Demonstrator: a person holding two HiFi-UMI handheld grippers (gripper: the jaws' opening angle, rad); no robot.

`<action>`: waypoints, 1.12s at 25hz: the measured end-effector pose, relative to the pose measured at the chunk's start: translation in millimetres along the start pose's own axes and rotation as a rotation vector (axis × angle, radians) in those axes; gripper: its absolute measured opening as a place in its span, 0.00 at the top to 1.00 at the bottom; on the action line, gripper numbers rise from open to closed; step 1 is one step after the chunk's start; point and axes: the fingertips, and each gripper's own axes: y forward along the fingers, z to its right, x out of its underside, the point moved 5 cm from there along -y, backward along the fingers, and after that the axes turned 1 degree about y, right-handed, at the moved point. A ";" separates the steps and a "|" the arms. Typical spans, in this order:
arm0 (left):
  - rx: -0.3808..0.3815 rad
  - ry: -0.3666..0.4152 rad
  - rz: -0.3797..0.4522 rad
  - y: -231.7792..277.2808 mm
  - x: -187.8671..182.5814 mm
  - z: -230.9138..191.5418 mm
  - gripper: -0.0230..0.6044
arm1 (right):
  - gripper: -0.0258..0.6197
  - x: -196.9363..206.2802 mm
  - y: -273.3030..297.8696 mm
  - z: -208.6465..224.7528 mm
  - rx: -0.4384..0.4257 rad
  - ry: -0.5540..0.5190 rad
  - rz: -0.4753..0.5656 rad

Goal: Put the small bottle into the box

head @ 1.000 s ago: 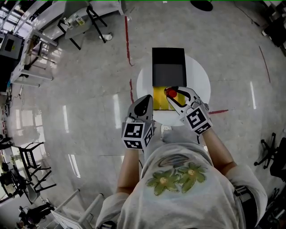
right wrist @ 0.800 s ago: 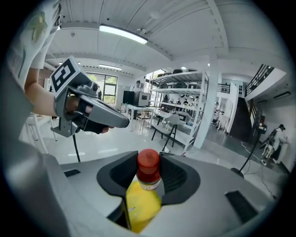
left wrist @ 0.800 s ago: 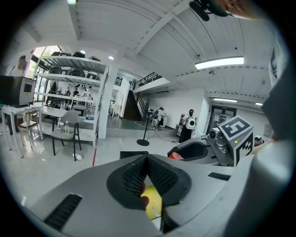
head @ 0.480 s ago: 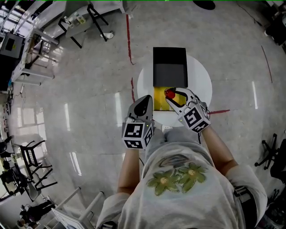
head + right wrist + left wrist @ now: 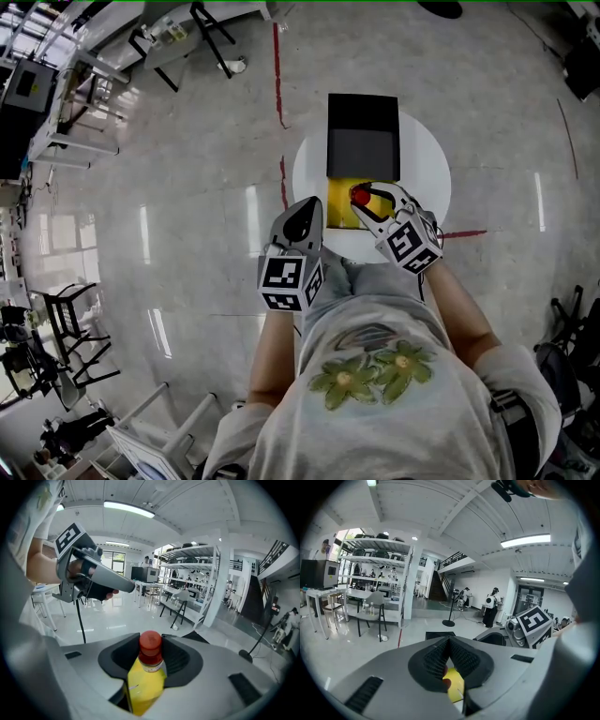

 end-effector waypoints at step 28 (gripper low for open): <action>0.056 0.013 -0.052 24.5 0.6 -21.3 0.96 | 0.73 29.5 35.6 -0.6 -0.012 0.070 -0.092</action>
